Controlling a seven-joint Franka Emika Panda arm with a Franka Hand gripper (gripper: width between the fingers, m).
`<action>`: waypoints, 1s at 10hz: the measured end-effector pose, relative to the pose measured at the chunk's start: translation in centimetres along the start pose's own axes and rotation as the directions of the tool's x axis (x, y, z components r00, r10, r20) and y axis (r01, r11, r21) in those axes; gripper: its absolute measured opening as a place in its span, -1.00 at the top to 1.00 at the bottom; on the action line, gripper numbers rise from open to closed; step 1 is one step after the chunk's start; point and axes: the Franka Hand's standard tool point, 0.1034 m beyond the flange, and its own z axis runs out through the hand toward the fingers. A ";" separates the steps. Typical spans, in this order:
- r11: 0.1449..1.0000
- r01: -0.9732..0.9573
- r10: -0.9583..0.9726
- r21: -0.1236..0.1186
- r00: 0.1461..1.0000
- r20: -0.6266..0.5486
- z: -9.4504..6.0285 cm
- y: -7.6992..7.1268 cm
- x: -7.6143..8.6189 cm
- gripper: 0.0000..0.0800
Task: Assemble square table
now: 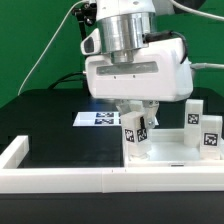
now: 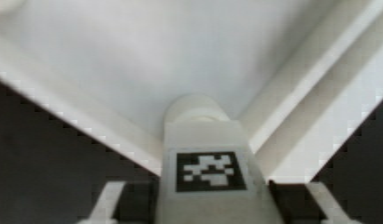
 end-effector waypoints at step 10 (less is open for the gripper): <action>0.998 -0.057 0.057 0.014 0.998 0.020 0.3 -0.5 -0.7 -0.55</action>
Offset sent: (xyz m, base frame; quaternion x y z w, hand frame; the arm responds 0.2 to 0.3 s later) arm 0.0017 0.0030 -0.0033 -0.0138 0.0034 0.2150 0.9765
